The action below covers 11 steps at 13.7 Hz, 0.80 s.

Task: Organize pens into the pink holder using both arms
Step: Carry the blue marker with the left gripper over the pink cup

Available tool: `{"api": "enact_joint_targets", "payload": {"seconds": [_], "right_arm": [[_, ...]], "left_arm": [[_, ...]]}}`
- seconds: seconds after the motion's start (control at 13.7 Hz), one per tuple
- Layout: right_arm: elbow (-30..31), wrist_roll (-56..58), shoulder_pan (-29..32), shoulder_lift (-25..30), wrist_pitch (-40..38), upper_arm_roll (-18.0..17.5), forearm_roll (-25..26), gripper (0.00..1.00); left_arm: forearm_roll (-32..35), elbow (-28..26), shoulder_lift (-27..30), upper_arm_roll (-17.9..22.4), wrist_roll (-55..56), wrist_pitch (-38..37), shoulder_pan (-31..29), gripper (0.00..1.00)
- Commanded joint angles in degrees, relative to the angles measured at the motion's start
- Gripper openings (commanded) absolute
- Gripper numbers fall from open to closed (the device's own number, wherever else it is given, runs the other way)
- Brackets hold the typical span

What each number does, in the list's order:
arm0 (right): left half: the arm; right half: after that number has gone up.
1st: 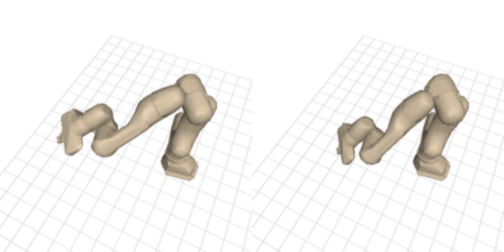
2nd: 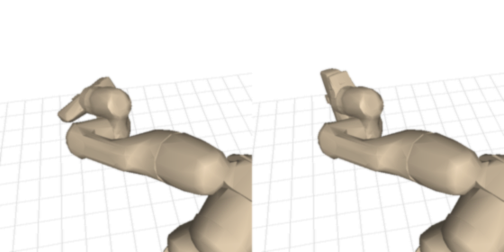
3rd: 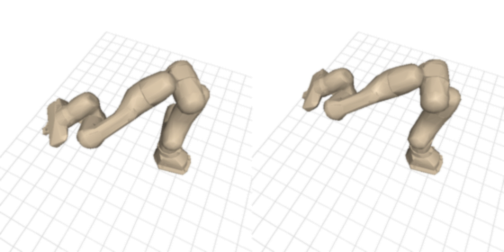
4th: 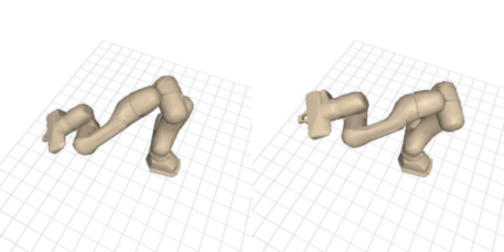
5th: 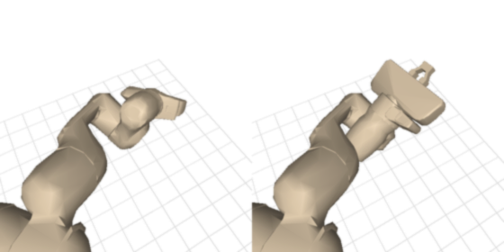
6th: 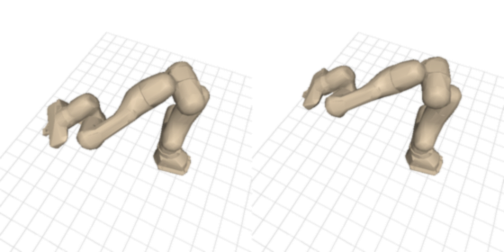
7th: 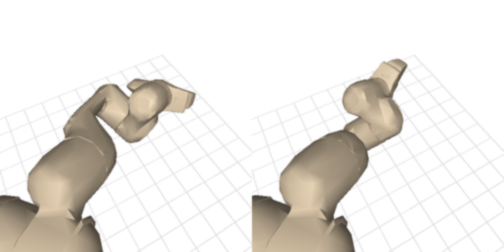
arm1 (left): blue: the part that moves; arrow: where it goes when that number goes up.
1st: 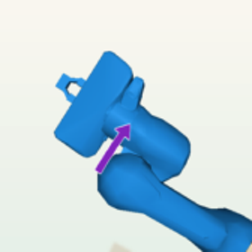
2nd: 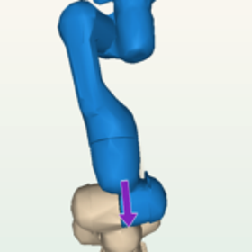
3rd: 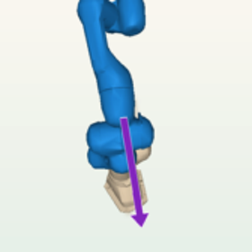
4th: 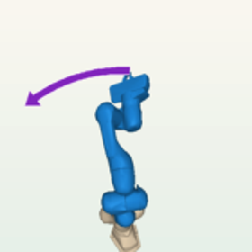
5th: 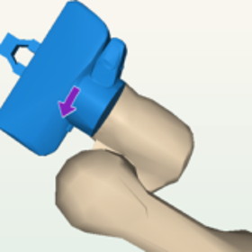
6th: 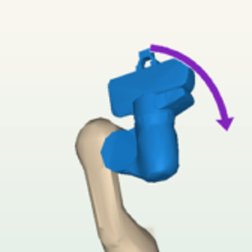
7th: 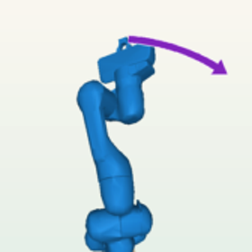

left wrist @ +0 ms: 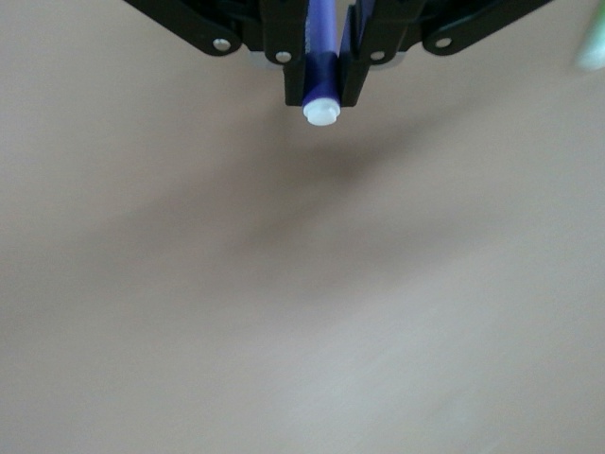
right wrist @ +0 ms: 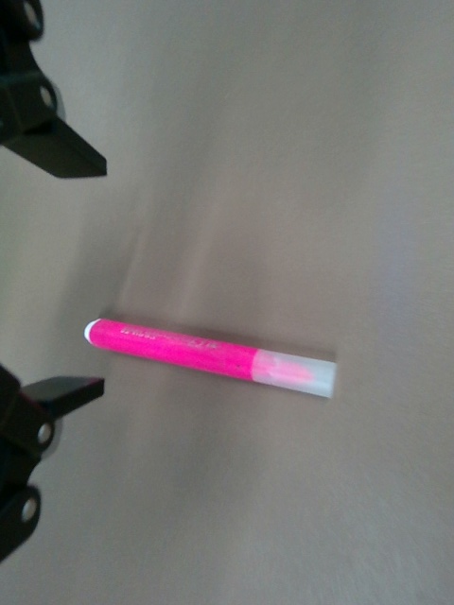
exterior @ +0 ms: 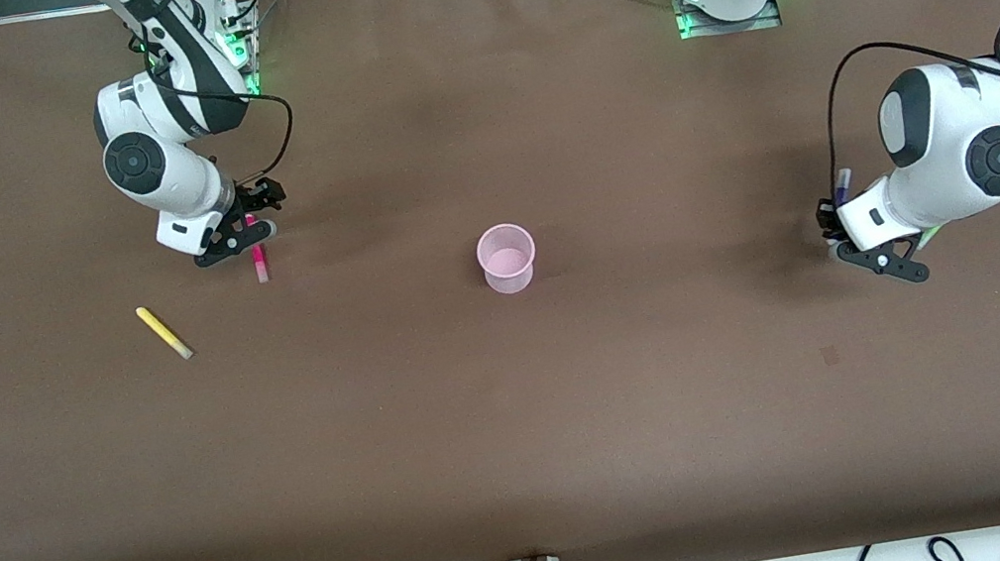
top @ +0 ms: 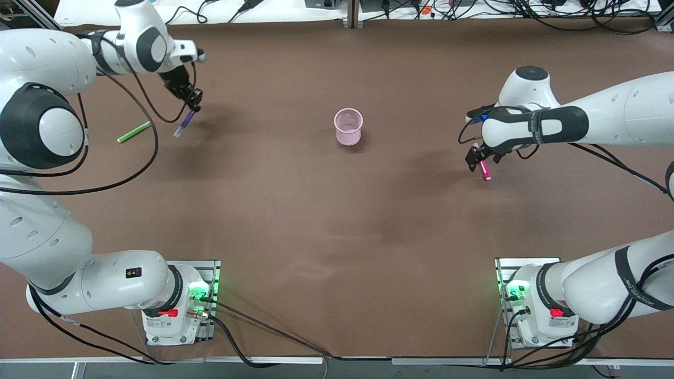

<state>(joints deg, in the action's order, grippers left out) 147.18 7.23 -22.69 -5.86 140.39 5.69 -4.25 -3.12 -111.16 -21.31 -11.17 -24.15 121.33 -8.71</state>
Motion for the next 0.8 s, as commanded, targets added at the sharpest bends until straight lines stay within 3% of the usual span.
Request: {"api": "enact_joint_targets", "payload": {"seconds": [0.0,0.29,0.73], "right_arm": [[0.83,4.02,0.28,-0.56,1.65,0.9,0.21,0.86],[0.83,4.02,0.72,-1.43,1.65,3.0,0.12,0.73],[0.74,2.97,0.72,-3.63,1.82,3.1,0.04,0.69]], "left_arm": [[-10.29,3.57,-1.01,-5.07,-1.69,-2.15,0.09,0.0],[-23.13,7.09,-3.99,-11.66,-2.04,-1.63,0.71,0.0],[-30.7,9.37,-7.15,-22.21,-8.16,3.19,0.8,0.0]]}}
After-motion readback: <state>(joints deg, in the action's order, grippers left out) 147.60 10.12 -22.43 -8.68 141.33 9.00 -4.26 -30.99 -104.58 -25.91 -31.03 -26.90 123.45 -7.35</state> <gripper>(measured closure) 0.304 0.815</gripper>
